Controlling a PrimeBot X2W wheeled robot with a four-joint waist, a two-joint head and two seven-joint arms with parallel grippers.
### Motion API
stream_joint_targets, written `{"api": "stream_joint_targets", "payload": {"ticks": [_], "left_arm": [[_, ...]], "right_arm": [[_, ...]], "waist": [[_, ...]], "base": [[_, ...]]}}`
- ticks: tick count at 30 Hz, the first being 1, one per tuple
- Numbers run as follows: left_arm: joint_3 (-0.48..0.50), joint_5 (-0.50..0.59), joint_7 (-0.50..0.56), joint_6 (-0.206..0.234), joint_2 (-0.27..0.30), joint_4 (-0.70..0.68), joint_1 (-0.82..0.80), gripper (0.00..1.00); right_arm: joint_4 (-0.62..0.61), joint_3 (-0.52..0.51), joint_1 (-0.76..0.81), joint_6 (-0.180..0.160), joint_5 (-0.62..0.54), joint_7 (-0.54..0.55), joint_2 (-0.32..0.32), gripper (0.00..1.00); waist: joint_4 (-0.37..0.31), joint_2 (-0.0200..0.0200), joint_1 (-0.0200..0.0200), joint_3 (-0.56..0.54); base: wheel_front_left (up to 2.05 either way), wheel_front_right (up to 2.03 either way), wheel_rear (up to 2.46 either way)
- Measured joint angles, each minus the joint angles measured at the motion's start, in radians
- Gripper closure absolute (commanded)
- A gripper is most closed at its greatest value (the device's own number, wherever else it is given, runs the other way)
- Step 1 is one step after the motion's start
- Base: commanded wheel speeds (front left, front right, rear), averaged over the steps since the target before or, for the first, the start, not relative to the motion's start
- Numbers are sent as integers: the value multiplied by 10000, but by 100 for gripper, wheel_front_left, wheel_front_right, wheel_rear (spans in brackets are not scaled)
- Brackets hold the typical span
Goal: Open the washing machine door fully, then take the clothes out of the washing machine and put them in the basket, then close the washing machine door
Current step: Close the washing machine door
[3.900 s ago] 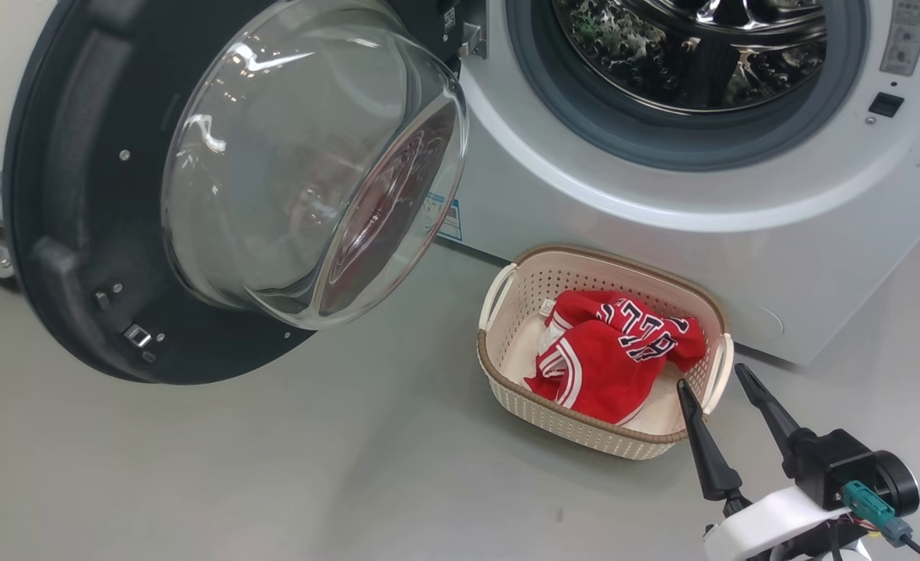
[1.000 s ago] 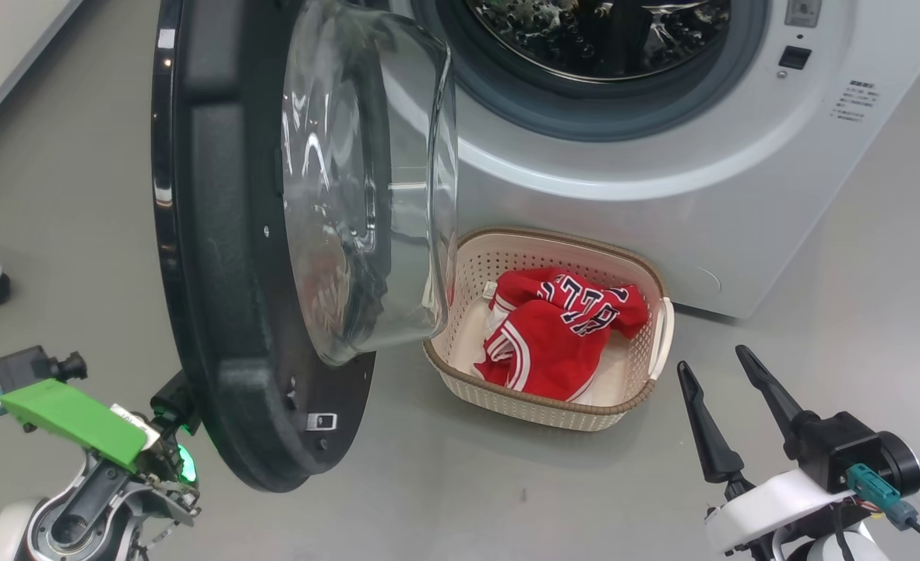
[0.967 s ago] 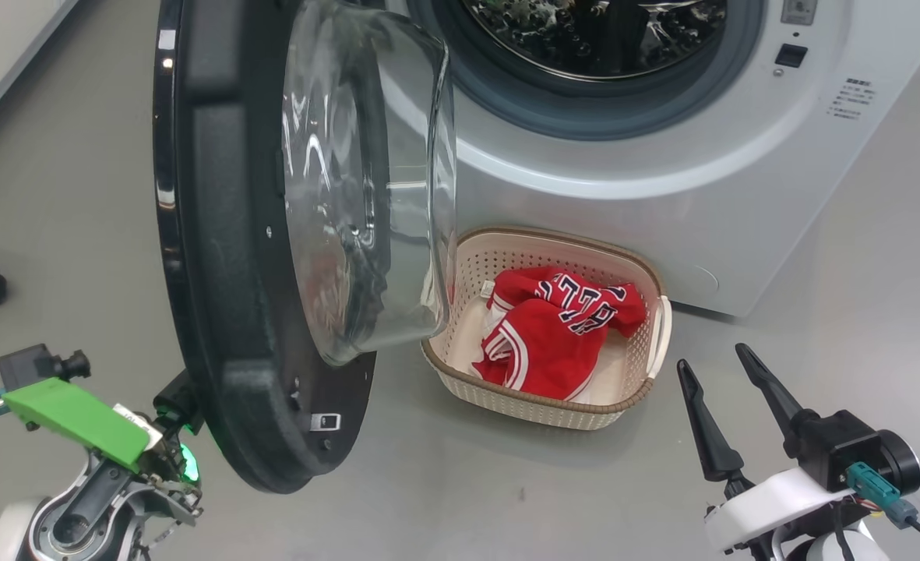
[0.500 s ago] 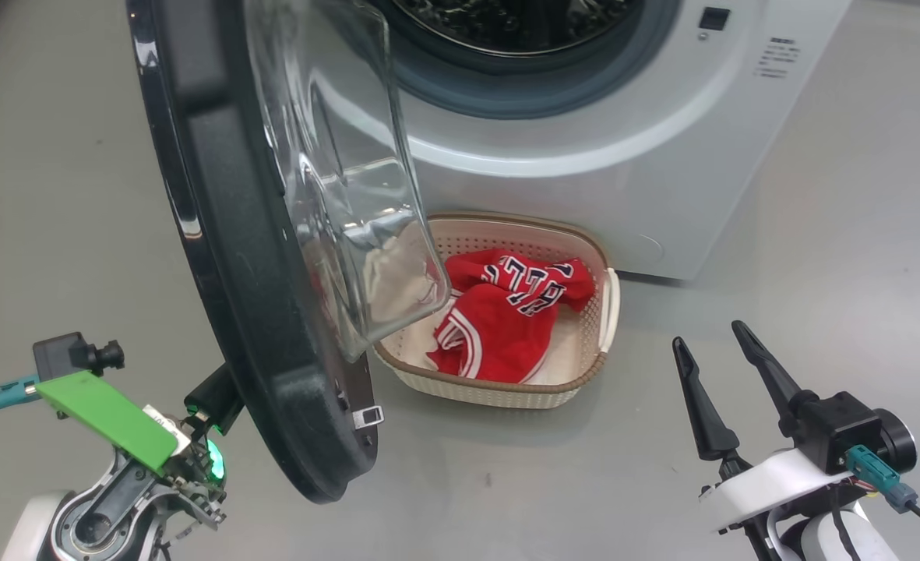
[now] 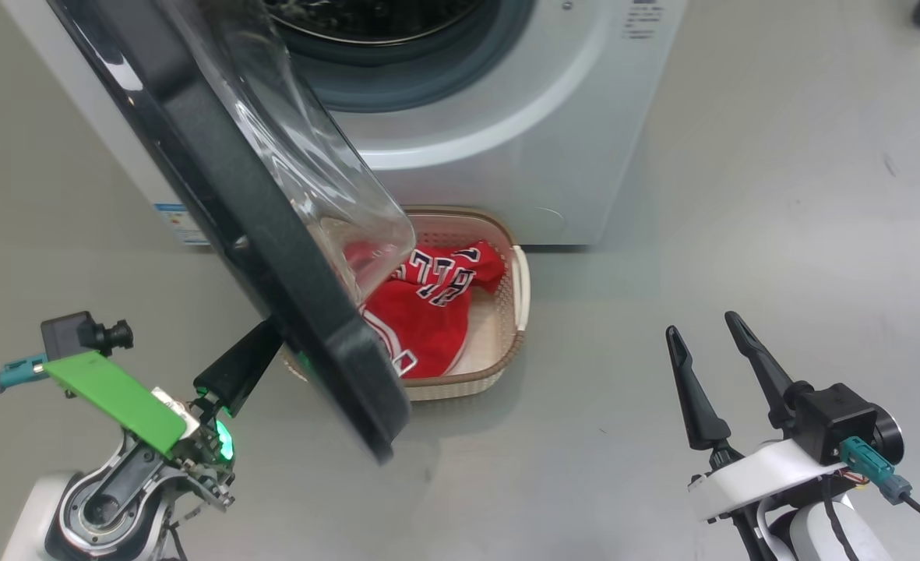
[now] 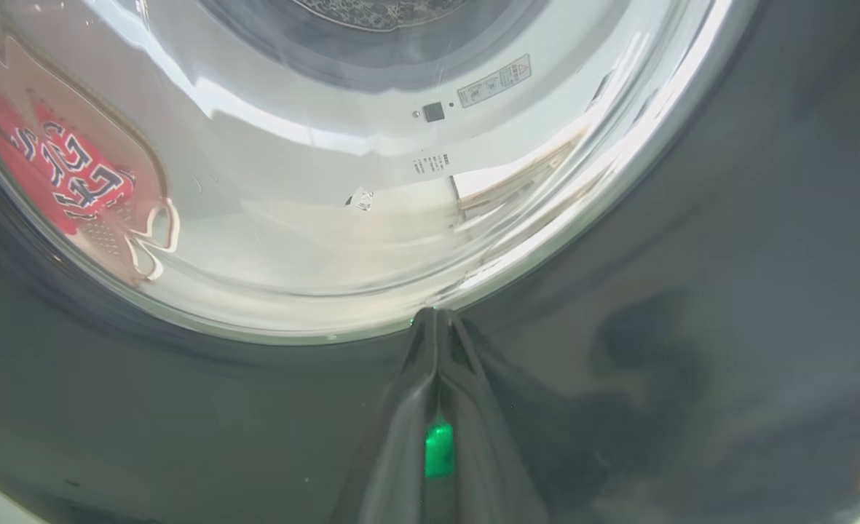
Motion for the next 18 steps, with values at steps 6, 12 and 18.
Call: {"api": "stream_joint_targets", "payload": {"ticks": [6, 12, 18], "left_arm": [[13, 25, -2, -2, -180, 203, -338, 100], [255, 84, -115, -2, -222, 508, -709, 100], [374, 102, -226, -2, -222, 794, -998, 100]], "right_arm": [[140, 13, -201, 38, 82, -98, 94, 0], [314, 38, -343, 82, 186, -186, 203, 0], [449, 40, -360, 92, 244, -263, 261, 0]], "waist": [[-816, 0, 0, 155], [-1641, 0, 0, 298], [-2401, 0, 0, 432]], "base": [[0, 0, 0], [0, 0, 0], [0, 0, 0]]}}
